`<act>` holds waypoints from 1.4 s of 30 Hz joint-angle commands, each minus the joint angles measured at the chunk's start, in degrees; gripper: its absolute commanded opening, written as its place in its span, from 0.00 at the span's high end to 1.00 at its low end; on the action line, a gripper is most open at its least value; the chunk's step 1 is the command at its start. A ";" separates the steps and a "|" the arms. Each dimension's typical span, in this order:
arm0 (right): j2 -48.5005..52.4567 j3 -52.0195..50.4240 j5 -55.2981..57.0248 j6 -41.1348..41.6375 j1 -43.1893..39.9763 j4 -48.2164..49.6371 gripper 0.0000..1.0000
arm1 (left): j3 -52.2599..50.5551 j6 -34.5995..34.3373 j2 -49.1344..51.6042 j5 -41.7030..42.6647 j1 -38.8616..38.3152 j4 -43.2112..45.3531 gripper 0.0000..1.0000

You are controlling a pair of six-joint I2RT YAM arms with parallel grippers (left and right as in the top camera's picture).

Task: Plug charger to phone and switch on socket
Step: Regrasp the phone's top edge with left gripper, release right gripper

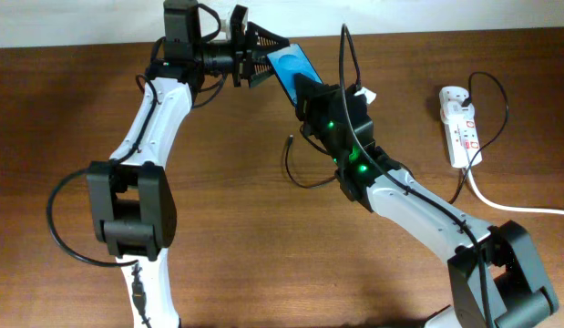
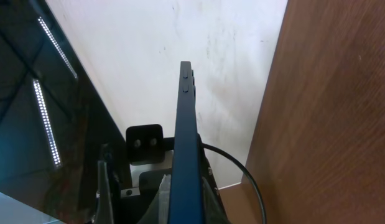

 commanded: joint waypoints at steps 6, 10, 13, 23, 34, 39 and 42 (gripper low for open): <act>0.15 2.12 0.39 0.33 1.44 1.07 0.96 | 0.48 -0.37 0.37 -2.25 -2.29 0.26 0.53; 0.15 2.12 0.22 0.33 1.44 1.07 0.96 | 0.50 -2.19 0.37 -2.27 -2.97 0.24 0.57; 0.22 2.12 -0.26 0.28 1.44 0.98 0.96 | 0.48 -2.95 0.37 -2.29 -3.08 0.26 0.58; 0.90 2.12 -0.20 0.11 1.92 0.98 0.96 | 0.48 -2.93 0.37 -2.32 -3.13 0.26 0.99; 0.90 2.12 -0.24 -1.62 0.20 -2.08 0.41 | 0.48 -2.45 0.37 -2.49 -1.75 0.26 1.00; 0.90 2.12 -3.69 -17.86 -5.18 -6.49 0.02 | 0.48 2.16 0.37 -2.49 1.44 -1.75 1.00; 0.90 2.12 -11.06 -27.19 -9.84 -9.75 0.02 | 0.48 6.23 0.37 -2.03 3.78 -4.98 1.00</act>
